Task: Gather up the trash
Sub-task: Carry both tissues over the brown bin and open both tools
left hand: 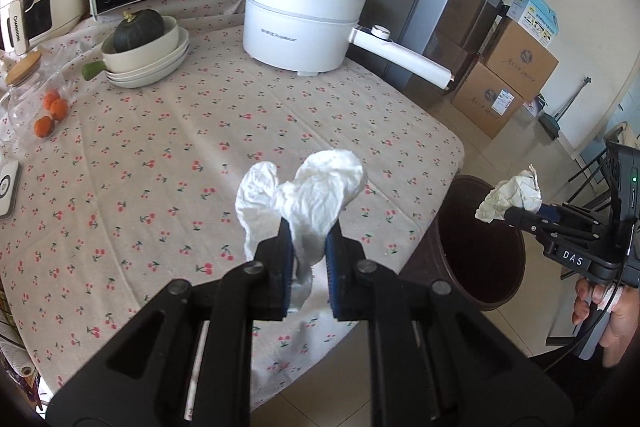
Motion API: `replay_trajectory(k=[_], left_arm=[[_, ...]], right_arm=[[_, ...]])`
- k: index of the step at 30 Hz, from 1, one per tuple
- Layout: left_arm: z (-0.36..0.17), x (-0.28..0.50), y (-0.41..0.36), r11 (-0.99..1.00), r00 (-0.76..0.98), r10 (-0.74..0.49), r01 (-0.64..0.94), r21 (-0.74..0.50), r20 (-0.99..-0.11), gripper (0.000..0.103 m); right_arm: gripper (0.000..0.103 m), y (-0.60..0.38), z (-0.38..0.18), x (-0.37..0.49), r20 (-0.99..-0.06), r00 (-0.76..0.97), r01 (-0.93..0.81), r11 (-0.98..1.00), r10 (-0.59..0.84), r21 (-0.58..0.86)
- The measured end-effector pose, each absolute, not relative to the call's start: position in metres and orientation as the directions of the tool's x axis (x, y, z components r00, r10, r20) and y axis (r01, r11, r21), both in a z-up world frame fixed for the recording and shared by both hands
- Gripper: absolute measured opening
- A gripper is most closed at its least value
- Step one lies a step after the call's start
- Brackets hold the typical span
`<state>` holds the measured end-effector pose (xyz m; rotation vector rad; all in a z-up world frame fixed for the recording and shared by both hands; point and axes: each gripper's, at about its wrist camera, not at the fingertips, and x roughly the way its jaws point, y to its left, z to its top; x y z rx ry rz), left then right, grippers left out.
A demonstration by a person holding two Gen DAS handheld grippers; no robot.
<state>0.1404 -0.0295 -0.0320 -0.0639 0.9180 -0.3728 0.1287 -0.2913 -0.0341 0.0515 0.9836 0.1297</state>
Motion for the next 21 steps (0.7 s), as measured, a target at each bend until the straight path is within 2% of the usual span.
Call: replay_trajectory(k=[14,21], left_arm=[[-0.071,0.134,-0.18,0.825,0.387,-0.455,0.523,-0.216,-0.802,0.015],[-0.098,0.13,-0.236,0.773,0.33,-0.472,0.601,-0.204,-0.817,0.015]], right_arm=[[0.034,-0.406,-0.066,0.087,-0.857,0.513,0.074,0.992,0.051,0.104],[0.034,-0.454,-0.089,0.07,-0.884,0.466,0.162,0.98,0.028,0.117]])
